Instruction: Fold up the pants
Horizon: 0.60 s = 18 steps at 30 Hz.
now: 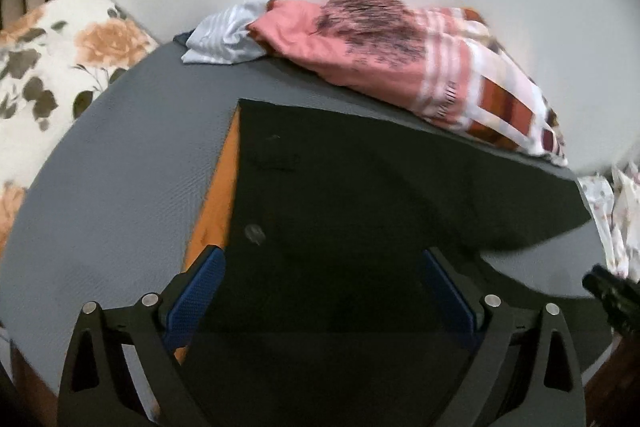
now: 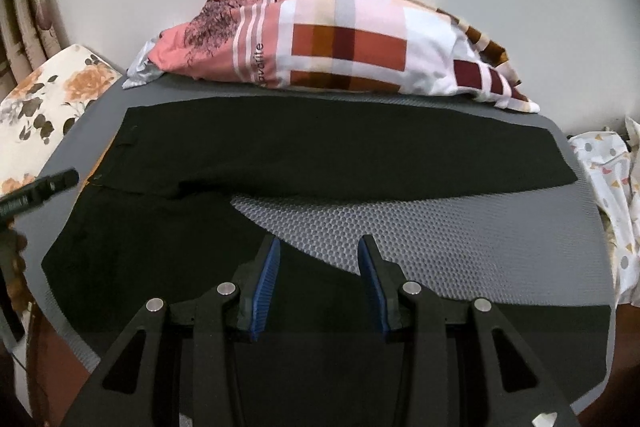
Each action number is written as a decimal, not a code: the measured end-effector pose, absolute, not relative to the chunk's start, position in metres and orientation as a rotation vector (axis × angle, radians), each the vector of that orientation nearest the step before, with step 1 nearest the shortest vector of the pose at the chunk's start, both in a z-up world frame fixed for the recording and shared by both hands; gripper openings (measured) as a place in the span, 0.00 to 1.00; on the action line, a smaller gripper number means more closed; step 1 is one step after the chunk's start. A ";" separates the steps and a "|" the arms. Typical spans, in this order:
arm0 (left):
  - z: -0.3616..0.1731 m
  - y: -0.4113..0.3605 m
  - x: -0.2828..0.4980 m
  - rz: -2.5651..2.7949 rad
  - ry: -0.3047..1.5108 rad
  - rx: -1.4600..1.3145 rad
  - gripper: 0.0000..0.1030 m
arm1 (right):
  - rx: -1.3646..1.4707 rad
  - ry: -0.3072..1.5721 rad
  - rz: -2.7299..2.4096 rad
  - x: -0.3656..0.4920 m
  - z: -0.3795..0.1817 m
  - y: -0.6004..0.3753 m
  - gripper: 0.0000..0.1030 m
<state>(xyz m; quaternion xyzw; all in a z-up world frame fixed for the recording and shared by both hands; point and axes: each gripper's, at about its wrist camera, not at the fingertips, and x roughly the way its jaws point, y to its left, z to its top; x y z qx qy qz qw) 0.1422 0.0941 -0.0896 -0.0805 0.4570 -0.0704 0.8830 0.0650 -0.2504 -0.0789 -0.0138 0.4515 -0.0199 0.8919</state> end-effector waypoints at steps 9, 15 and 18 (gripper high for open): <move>-0.119 0.154 0.273 -0.218 1.028 -0.215 0.27 | -0.014 0.977 -0.031 0.114 -0.105 -0.255 0.38; -0.144 0.165 0.332 -0.268 1.071 -0.194 0.28 | -0.024 0.984 -0.034 0.138 -0.116 -0.258 0.38; -0.156 0.171 0.350 -0.290 1.081 -0.205 0.28 | -0.017 0.992 -0.039 0.146 -0.120 -0.262 0.38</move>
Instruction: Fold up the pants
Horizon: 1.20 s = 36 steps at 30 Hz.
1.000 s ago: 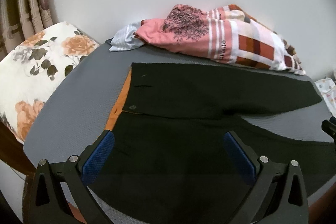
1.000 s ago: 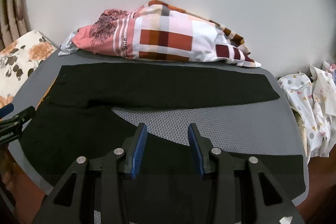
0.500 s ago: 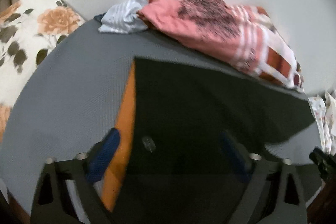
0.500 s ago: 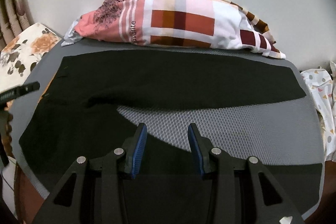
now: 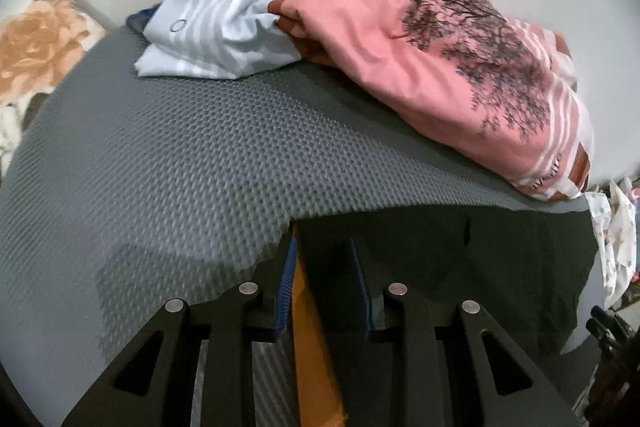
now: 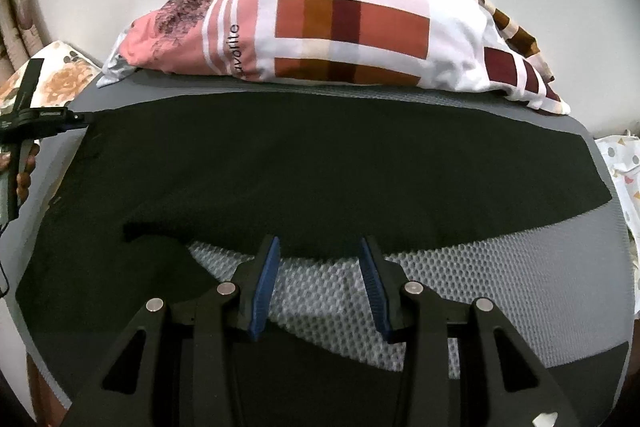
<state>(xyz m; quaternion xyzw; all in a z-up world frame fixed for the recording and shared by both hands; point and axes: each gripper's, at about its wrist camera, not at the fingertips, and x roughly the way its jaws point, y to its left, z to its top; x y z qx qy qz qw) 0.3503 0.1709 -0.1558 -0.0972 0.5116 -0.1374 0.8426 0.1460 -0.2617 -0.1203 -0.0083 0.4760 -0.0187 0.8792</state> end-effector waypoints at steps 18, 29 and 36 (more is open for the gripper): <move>-0.157 0.223 0.348 -0.325 0.973 -0.365 0.35 | 0.026 0.997 -0.035 0.169 -0.128 -0.265 0.38; -0.166 0.180 0.365 -0.427 1.063 -0.190 0.20 | 0.033 1.023 -0.021 0.172 -0.140 -0.261 0.38; -0.143 0.180 0.327 -0.412 0.852 -0.174 0.17 | 0.151 1.054 0.020 0.181 -0.143 -0.273 0.38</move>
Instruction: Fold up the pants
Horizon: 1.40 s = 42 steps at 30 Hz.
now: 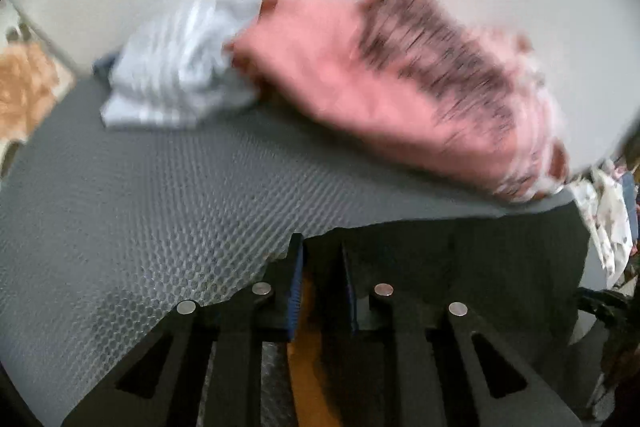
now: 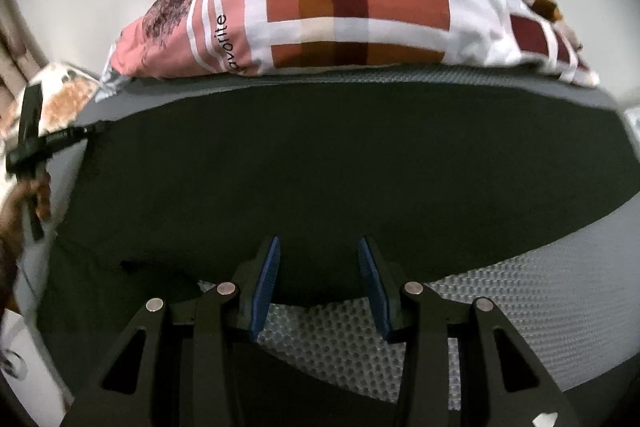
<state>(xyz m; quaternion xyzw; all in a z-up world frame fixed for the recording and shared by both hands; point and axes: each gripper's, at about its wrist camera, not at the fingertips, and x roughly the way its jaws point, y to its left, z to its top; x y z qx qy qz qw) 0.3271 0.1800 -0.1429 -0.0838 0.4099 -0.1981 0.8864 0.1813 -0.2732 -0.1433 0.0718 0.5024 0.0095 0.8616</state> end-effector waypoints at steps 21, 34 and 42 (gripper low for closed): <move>-0.072 0.154 0.119 -0.532 0.565 -0.240 0.12 | 0.774 1.113 0.069 0.276 -0.151 -0.366 0.40; -0.087 0.162 0.063 -0.501 0.661 -0.354 0.09 | 0.909 1.158 0.009 0.321 -0.165 -0.372 0.40; -0.098 0.176 0.089 -0.446 0.737 -0.403 0.10 | 0.912 1.143 0.003 0.334 -0.158 -0.368 0.40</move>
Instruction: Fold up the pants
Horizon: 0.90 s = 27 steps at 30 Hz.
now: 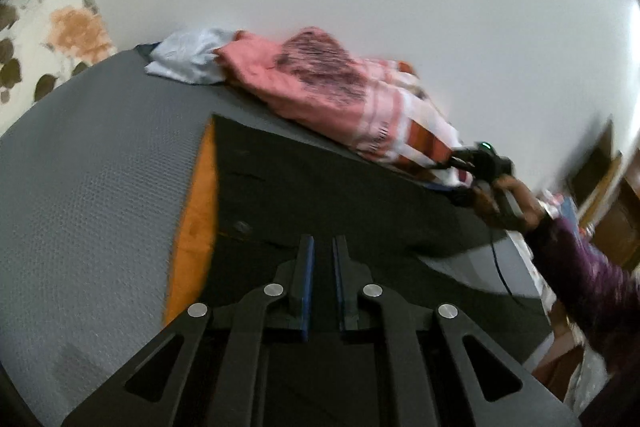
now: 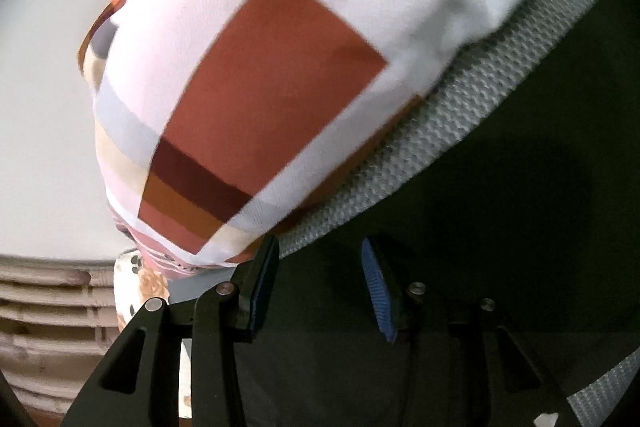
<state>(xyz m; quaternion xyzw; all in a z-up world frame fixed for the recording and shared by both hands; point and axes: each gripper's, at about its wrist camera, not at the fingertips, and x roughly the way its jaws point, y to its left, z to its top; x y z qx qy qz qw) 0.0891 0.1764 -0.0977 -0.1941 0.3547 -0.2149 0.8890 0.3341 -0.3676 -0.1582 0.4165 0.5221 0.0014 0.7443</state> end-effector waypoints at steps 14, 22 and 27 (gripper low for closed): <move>-0.169 0.214 0.336 -0.379 1.036 -0.436 0.69 | 0.765 1.151 0.132 0.283 -0.159 -0.307 0.40; -0.162 0.168 0.338 -0.448 1.015 -0.184 0.12 | 0.677 1.131 0.164 0.278 -0.146 -0.298 0.40; -0.133 0.162 0.305 -0.441 0.869 -0.163 0.09 | 0.708 1.141 0.165 0.277 -0.152 -0.304 0.40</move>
